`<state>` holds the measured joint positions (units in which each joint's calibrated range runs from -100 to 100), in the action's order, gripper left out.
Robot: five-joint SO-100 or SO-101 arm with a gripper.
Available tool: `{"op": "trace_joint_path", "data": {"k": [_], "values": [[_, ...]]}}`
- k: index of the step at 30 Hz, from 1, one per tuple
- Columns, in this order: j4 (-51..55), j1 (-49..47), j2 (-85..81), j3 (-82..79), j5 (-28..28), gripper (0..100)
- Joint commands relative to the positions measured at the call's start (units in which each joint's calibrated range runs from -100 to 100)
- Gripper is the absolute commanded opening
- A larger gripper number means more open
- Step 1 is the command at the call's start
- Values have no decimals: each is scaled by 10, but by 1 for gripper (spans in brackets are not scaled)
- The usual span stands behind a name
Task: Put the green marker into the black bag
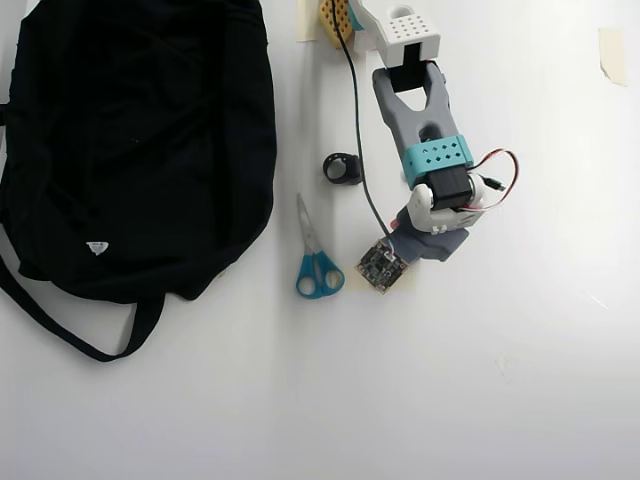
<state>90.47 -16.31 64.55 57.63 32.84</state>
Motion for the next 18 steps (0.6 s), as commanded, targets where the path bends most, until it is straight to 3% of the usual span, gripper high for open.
{"op": "trace_joint_path", "data": {"k": [1, 18], "values": [[1, -5, -2, -3, -5, 2], [1, -7, -6, -3, -11, 2]]}}
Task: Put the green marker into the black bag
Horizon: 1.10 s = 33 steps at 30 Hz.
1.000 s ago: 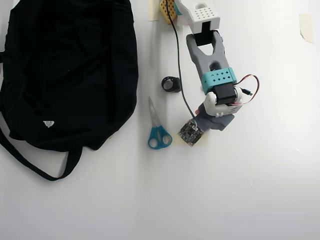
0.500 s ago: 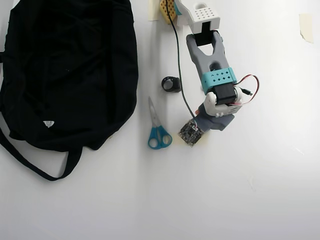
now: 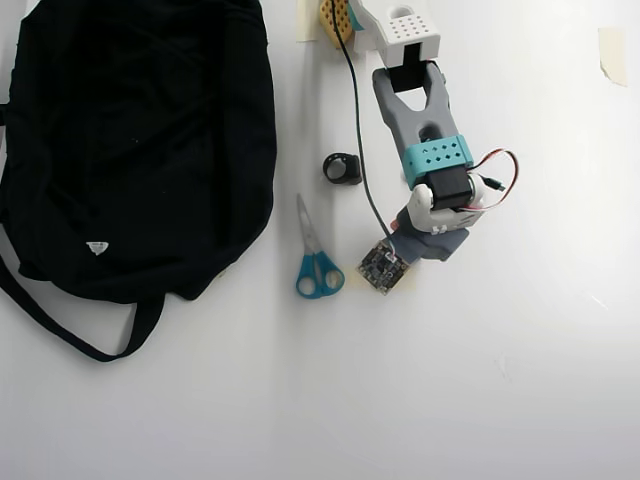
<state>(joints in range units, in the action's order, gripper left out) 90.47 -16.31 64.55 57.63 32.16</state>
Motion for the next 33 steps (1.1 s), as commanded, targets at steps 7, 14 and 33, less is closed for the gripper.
{"op": "trace_joint_path", "data": {"k": [7, 14, 33], "values": [[1, -10, -7, 15, -3, 2], [2, -16, -7, 67, -52, 2], [88, -17, -8, 250, -177, 2]]}}
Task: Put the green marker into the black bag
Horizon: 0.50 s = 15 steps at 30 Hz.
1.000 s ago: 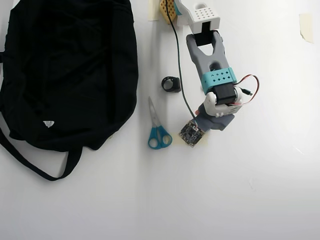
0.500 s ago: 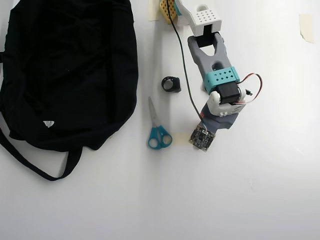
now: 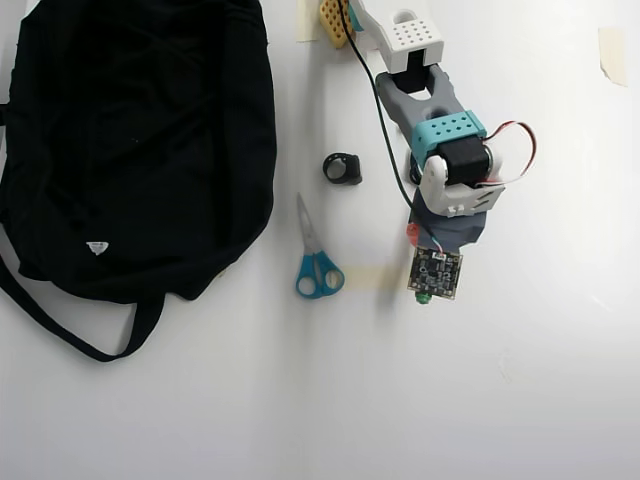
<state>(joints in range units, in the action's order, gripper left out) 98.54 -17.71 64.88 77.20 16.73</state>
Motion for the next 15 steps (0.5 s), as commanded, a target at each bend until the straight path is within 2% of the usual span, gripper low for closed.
{"op": "trace_joint_path", "data": {"k": [1, 8, 15], "values": [[7, -2, -11, 61, -29, 2], [8, 19, -12, 69, -60, 2], [9, 23, -21, 60, -125, 2]]}}
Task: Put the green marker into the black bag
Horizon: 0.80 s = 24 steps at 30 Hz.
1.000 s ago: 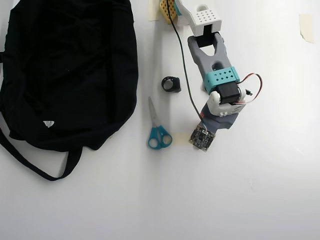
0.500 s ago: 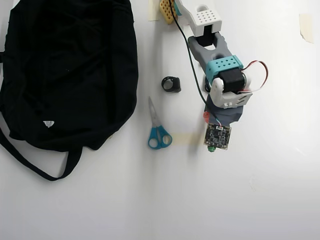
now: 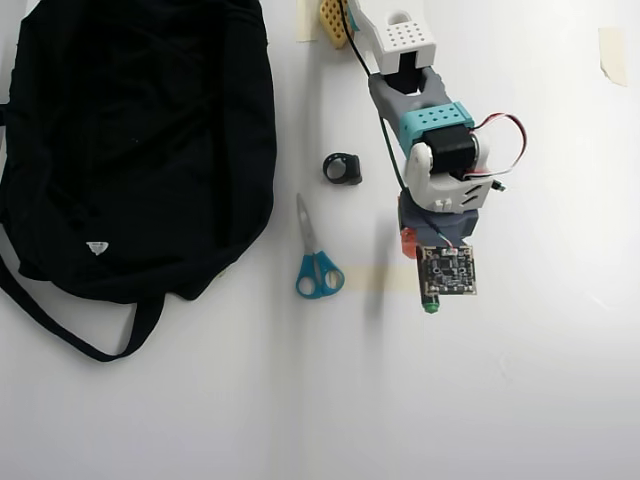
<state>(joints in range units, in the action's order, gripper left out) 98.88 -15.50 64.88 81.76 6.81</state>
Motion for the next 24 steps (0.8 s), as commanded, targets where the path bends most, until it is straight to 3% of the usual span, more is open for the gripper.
{"op": "trace_joint_path", "data": {"k": [1, 24], "values": [[6, 2, -26, 7, -27, 2], [3, 49, -349, -377, -41, 2]]}}
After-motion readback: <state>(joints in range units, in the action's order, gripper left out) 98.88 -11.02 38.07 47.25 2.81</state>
